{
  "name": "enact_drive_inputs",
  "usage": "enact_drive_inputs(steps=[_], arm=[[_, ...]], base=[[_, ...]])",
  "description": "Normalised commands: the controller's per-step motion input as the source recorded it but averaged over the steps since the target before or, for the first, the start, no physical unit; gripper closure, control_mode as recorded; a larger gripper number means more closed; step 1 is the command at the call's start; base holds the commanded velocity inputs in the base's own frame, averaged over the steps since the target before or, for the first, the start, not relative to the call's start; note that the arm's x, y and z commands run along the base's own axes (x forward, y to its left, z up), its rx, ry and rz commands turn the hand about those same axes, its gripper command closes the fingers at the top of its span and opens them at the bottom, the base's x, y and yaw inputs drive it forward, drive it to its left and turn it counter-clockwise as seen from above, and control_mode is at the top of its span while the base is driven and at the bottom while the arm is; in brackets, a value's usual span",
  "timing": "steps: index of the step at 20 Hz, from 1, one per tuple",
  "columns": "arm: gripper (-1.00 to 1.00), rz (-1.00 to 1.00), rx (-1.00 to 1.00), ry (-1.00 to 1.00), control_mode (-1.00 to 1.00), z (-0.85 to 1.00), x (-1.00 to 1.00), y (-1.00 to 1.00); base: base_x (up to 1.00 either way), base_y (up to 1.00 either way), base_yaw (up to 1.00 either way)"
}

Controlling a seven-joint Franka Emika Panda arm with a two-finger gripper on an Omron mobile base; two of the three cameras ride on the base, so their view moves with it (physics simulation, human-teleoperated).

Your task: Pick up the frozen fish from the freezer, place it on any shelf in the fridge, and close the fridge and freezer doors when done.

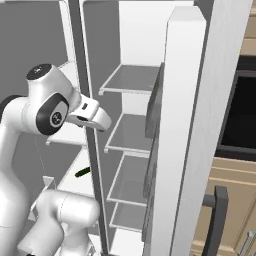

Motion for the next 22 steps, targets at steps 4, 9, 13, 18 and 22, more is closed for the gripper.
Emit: enact_drive_inputs(steps=[4,9,13,18,22], arm=[[-1.0,0.0,0.0,0.0,1.0,0.0,0.0,0.0],[-1.0,0.0,0.0,0.0,1.0,0.0,0.0,0.0],[-1.0,0.0,0.0,0.0,1.0,0.0,0.0,0.0],[-1.0,0.0,0.0,0.0,1.0,0.0,0.0,0.0],[-1.0,0.0,0.0,0.0,1.0,0.0,0.0,0.0]], base=[[-0.36,-0.16,0.06],[-0.58,-0.01,0.06],[-0.67,0.0,0.03],[-0.64,0.0,0.0],[-0.59,0.0,0.0]])
